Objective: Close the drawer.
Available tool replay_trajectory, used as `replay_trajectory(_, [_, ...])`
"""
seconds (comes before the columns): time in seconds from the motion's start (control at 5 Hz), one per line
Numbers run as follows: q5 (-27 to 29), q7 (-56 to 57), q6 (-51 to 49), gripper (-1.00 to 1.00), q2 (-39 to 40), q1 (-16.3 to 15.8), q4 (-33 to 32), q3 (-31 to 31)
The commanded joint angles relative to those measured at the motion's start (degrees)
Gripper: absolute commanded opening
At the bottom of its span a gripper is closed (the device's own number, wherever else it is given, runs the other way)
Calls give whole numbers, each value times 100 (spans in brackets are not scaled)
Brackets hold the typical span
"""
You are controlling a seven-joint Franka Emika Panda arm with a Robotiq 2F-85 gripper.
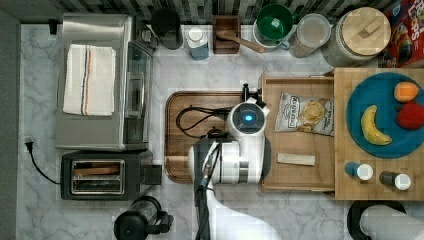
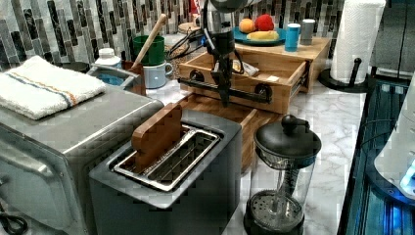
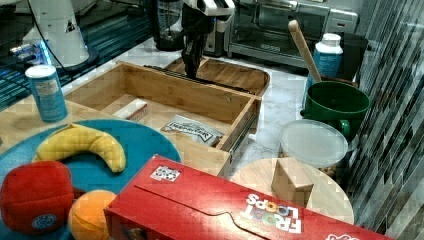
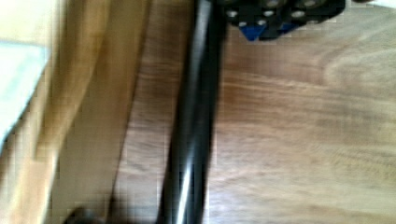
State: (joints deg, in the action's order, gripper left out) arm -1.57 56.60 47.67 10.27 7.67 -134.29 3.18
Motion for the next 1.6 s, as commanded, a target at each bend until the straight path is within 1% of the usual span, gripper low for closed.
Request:
replay_trajectory(0.2, [-73,731,376,-100,93,698,627,-408])
replay_trajectory(0.4, [-38,1093,656,-100,211,889,631,-579])
replay_trajectory(0.6, [-79,1423,1009,-100,231,1150,577,-711])
replay_trajectory(0.8, [-195,1723,1179,-100,358,1483,724,-793])
replay_trajectory(1.2, [241,2907,863,-100,702,1966,1341,-1007])
replay_trajectory(1.4, [232,3209,709,-100,856,2255,1702,-1002])
replay_trajectory(1.6, [270,3453,638,-100,971,2232,1982,-1238])
